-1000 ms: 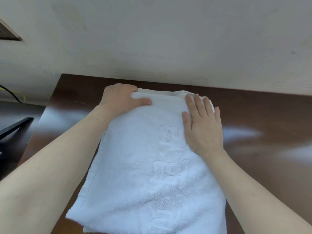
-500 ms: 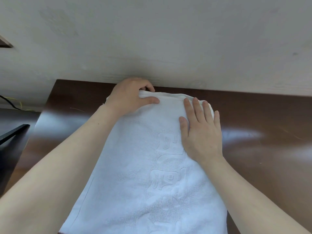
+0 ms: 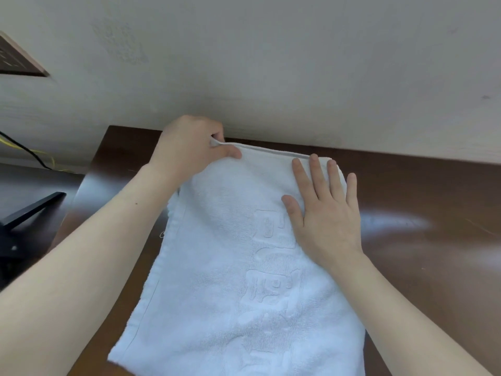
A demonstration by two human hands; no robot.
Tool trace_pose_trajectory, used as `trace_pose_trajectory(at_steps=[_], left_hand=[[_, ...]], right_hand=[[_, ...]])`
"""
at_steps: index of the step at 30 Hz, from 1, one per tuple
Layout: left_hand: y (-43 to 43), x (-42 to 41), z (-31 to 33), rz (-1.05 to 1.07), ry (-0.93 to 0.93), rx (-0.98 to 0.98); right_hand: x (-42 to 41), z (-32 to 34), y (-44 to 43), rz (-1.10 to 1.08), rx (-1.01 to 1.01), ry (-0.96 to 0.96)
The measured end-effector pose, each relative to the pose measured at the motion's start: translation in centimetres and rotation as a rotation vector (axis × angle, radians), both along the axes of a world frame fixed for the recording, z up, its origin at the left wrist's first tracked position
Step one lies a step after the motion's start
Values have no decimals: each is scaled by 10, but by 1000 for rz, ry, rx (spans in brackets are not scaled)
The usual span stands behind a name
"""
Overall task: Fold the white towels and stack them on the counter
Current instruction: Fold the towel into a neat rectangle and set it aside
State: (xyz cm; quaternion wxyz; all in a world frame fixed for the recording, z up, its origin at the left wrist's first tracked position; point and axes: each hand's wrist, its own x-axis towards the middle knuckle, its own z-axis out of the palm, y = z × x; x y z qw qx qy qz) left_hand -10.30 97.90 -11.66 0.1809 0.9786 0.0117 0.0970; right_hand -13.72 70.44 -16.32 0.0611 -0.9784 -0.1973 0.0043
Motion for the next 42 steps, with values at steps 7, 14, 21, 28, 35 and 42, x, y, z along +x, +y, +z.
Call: trace_pose_trajectory(at_steps=[7,14,21,28,35,42], left_hand=[[0,6,-34,213,195,164],[16,0,-20,195,359,-516],[22,-10,-3,110,341,-987],[27,-14,-35,304,261,-361],[15,-22,-49,420,113,-114],[11,-20,-38,446,121,-271]], right_hand=[[8,-11,2,-42,-1,54],[8,-13,2,-69,34,74],[7,-6,4,-58,5,49],[4,-7,8,-15,-1,19],[6,-10,7,-18,17,32],[2,2,16,-38,23,16]])
